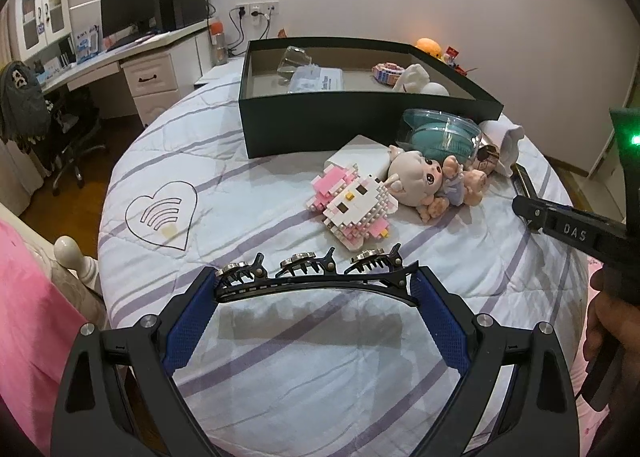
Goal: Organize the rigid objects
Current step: 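Grasp the blue toothpaste box with the right gripper while the left grasps the black hair clips, then lift both held items and carry them toward the green box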
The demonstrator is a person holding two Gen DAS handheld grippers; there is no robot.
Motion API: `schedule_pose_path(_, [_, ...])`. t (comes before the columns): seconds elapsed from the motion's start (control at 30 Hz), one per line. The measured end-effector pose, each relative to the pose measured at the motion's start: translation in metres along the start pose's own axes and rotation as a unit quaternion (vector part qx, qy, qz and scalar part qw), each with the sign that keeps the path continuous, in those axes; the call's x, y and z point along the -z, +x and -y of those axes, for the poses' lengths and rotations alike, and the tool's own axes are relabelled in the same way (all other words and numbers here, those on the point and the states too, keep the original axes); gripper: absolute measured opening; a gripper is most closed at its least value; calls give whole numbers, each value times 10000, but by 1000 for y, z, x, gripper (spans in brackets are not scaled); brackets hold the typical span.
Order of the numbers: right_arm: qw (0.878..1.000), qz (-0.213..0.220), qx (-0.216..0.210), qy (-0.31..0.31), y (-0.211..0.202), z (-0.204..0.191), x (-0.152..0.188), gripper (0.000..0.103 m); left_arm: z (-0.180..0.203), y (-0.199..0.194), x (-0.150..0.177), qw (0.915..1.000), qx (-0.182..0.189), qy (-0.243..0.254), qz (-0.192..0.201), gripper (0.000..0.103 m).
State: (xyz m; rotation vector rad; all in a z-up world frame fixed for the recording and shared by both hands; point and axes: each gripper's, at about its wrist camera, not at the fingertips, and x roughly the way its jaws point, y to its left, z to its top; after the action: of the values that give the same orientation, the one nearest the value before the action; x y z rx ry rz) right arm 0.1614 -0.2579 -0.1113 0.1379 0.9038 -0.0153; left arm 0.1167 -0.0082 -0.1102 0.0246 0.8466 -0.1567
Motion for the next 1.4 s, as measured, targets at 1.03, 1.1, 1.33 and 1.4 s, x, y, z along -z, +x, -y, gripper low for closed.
schedule_pose_path(1.03, [9901, 1034, -670, -668, -92, -48, -46, 21, -2, -39, -52, 9978, -69, 79, 662, 96])
schedule_pose_path(1.1, [9879, 1110, -768, -766, -91, -55, -61, 21, -5, -43, -70, 9966, -116, 60, 816, 96])
schedule_pose_path(1.33, [9828, 1247, -967, -963, -61, -74, -126, 21, -15, -29, -136, 9936, -296, 14, 1093, 96])
schedule_pose_path(1.4, [9828, 1219, -1004, -958, -48, -76, -142, 21, -17, -18, -156, 9935, -285, -39, 1098, 96])
